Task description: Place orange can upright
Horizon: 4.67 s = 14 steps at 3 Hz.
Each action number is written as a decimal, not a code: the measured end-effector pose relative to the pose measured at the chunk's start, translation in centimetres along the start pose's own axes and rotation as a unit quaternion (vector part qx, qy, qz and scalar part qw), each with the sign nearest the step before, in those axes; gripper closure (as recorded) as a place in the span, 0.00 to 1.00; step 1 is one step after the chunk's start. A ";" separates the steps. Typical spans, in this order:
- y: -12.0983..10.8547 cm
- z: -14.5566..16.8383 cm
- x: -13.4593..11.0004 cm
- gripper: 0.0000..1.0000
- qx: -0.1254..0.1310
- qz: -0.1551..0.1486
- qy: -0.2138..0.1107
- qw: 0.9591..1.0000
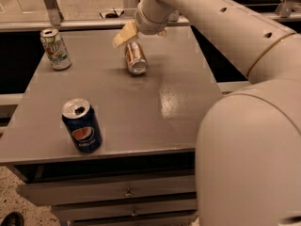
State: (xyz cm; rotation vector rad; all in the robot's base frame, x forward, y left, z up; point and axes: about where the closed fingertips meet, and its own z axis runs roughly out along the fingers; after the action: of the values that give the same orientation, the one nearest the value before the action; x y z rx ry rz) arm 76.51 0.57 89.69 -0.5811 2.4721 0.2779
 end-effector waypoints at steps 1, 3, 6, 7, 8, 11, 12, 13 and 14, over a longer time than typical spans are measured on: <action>-0.9 2.2 0.0 0.00 0.034 0.020 0.028 0.999; -1.9 4.3 0.5 0.00 0.061 0.022 0.076 0.995; -1.1 5.4 0.6 0.62 0.058 -0.015 0.133 0.989; -1.2 4.6 0.3 0.93 0.061 -0.016 0.129 0.990; -1.1 4.2 -0.1 1.00 0.058 -0.017 0.123 0.991; -1.0 2.2 -1.2 0.31 0.044 -0.013 0.094 0.995; 0.2 2.5 -0.7 0.00 0.025 -0.016 0.092 0.995; 0.2 2.5 -0.6 0.00 0.025 -0.016 0.092 0.995; 0.1 2.4 -1.5 0.00 0.026 -0.017 0.078 0.996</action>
Offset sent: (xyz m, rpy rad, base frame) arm 0.0312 -0.0104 -0.0357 -0.1377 0.0976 -0.1319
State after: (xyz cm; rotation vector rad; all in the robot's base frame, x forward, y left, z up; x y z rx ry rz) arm 78.75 1.92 88.64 -0.6451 2.6074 0.1587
